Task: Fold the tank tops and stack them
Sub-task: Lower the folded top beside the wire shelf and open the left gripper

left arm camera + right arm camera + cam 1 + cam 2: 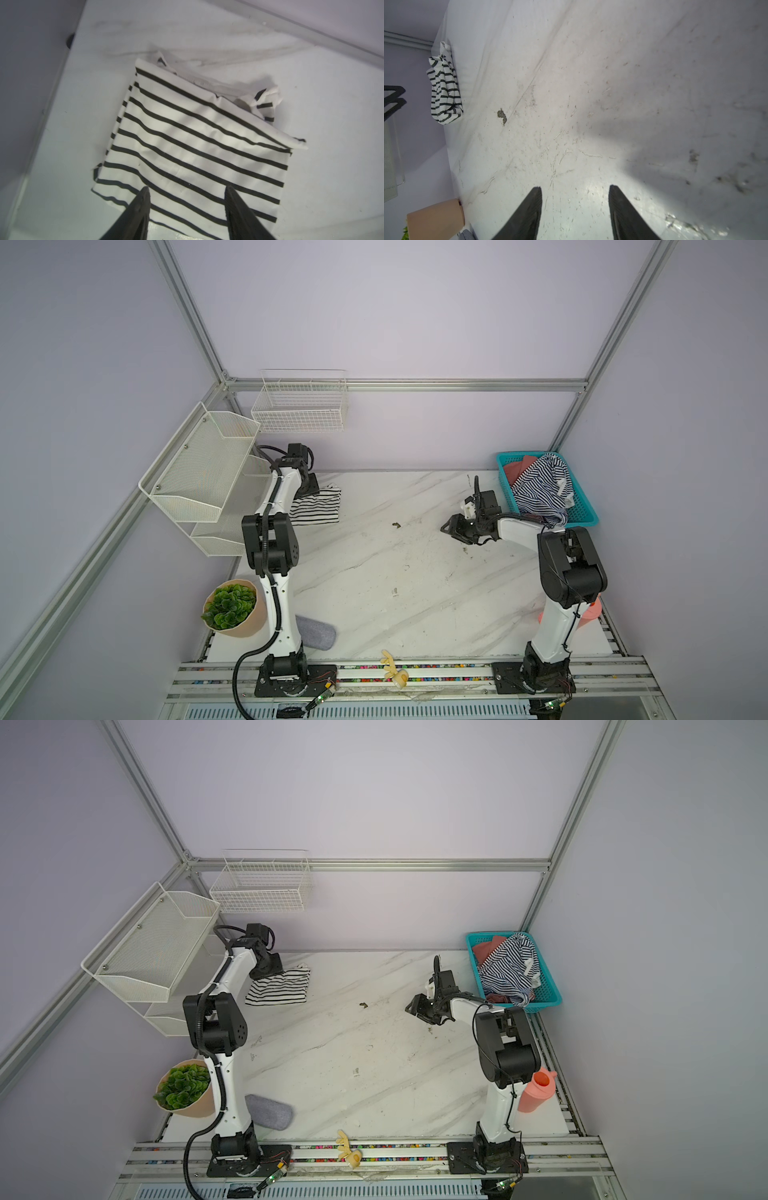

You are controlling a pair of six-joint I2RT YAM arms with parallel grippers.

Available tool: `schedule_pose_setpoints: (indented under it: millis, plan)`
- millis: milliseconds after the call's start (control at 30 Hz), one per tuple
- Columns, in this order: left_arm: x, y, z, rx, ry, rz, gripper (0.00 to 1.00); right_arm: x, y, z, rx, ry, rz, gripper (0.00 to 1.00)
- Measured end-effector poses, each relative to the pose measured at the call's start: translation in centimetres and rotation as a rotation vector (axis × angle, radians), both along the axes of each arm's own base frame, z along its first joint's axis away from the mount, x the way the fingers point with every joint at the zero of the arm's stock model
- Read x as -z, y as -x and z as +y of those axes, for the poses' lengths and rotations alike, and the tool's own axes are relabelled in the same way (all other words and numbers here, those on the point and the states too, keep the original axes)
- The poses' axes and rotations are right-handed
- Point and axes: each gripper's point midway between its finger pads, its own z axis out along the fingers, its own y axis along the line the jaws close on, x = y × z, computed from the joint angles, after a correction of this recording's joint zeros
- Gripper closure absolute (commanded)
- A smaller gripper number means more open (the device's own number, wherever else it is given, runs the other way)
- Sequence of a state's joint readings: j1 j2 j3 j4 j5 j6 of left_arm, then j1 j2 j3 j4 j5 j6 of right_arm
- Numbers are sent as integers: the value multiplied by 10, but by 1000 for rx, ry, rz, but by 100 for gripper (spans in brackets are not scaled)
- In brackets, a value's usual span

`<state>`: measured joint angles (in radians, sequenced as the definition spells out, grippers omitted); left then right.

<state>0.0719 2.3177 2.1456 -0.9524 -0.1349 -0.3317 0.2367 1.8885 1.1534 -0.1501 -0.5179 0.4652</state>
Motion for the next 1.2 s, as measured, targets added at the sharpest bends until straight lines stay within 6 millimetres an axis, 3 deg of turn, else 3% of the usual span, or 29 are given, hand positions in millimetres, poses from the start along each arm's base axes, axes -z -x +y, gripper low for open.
schedule_pose_setpoints:
  millis: [200, 433, 1200]
  plan:
    - [45, 8, -7, -14, 55, 91, 43, 3, 3, 0, -2, -2, 6, 45]
    - [68, 9, -6, -20, 50, 130, 43, 5, 4, 0, -5, -4, 9, 45]
    - [64, -25, 43, -22, -154, 87, 43, 5, 5, 1, -6, -7, 10, 45]
